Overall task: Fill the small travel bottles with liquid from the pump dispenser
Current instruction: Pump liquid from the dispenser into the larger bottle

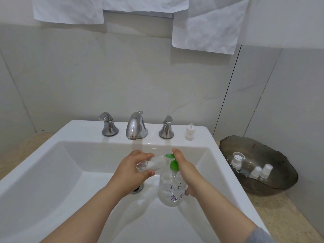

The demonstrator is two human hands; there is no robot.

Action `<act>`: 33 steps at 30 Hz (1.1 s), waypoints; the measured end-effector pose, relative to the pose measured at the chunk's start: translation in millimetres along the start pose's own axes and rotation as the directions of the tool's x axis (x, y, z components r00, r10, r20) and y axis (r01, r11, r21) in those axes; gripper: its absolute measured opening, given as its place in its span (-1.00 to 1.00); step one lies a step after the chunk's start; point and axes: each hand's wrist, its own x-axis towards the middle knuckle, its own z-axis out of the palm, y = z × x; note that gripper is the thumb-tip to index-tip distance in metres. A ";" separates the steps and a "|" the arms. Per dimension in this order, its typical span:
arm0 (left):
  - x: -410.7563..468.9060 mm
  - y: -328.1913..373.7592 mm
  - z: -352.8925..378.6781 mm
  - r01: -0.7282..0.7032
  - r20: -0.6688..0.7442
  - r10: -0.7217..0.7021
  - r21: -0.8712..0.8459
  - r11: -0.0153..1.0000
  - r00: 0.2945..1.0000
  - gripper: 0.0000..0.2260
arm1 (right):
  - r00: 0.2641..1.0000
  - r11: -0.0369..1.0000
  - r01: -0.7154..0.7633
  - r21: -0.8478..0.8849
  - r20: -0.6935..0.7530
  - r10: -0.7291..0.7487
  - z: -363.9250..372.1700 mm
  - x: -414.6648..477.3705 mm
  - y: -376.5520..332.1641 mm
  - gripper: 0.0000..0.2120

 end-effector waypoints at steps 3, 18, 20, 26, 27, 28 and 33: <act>-0.3 -0.8 0.1 -0.001 0.017 0.000 0.013 1.000 1.000 -0.61 | 1.000 1.000 -0.001 -0.008 -0.015 0.001 0.7 -1.9 -1.2 -0.56; -2.6 -2.0 1.0 0.051 0.050 -0.050 -0.014 0.999 0.998 -0.62 | 1.000 0.998 0.023 -0.064 -0.012 -0.024 2.5 -3.5 3.1 -0.57; -2.9 -2.1 -0.5 0.038 0.034 -0.037 -0.031 0.999 0.999 -0.61 | 1.000 1.000 0.001 -0.024 0.016 -0.001 1.9 -3.4 1.3 -0.57; -0.6 0.9 -1.6 -0.006 0.027 0.006 -0.011 1.000 1.000 -0.62 | 0.999 1.000 -0.020 -0.015 0.035 0.021 -0.6 -1.6 -0.1 -0.38; -0.6 1.2 -2.2 -0.010 0.027 0.010 -0.013 1.000 1.000 -0.62 | 0.999 1.000 -0.022 -0.020 0.039 0.023 -0.2 -1.0 0.2 -0.37; -0.2 1.5 -2.6 -0.014 0.025 0.014 -0.011 1.000 1.000 -0.62 | 0.999 0.999 -0.021 -0.025 0.042 0.022 0.1 -1.0 0.1 -0.37; 0.6 1.4 -2.5 -0.027 0.019 0.027 0.004 1.000 0.999 -0.61 | 1.000 1.000 0.001 0.007 0.029 -0.001 -1.3 2.2 0.8 -0.61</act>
